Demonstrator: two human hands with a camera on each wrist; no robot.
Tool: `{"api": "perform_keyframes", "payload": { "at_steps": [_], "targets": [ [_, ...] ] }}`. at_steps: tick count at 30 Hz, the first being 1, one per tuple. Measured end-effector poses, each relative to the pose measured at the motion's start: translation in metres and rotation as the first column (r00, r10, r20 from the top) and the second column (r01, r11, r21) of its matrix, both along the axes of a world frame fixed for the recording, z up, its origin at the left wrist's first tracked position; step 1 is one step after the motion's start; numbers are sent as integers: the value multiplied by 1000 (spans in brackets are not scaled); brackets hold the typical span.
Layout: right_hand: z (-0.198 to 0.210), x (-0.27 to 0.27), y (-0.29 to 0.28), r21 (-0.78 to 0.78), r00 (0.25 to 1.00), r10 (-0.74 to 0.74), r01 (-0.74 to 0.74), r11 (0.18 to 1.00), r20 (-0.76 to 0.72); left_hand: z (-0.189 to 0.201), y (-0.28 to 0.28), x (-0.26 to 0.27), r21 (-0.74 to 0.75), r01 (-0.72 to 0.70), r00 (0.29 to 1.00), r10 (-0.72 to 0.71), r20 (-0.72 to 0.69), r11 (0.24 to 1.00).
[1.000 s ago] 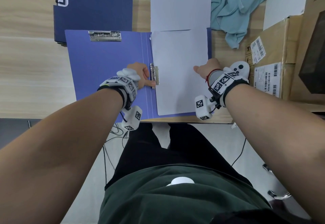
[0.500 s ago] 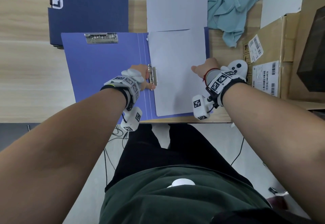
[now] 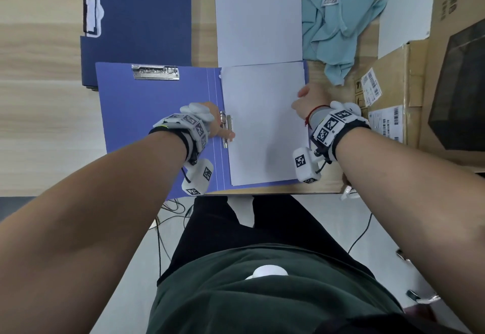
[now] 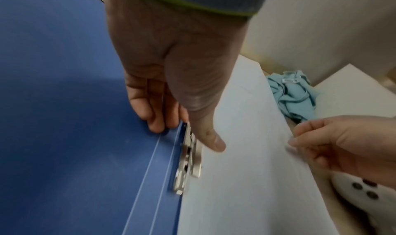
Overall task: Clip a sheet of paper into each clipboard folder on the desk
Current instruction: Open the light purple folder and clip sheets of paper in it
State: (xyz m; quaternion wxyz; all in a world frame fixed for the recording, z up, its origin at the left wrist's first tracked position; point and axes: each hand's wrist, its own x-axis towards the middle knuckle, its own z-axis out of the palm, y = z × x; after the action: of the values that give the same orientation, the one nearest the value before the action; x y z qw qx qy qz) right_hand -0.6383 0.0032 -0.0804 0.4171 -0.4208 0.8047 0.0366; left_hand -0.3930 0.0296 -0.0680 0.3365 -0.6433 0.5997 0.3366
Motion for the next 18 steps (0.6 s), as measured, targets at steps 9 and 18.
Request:
{"api": "perform_keyframes", "payload": {
  "at_steps": [9, 18],
  "targets": [
    [33, 18, -50, -11, 993, 112, -112, 994, 35, 18, -70, 13, -202, -361, 922, 316, -225, 910],
    [31, 21, -122, -84, 995, -57, 63, 994, 76, 2, -129, 7, -157, -554, 823, 509, -251, 818]
  ]
}}
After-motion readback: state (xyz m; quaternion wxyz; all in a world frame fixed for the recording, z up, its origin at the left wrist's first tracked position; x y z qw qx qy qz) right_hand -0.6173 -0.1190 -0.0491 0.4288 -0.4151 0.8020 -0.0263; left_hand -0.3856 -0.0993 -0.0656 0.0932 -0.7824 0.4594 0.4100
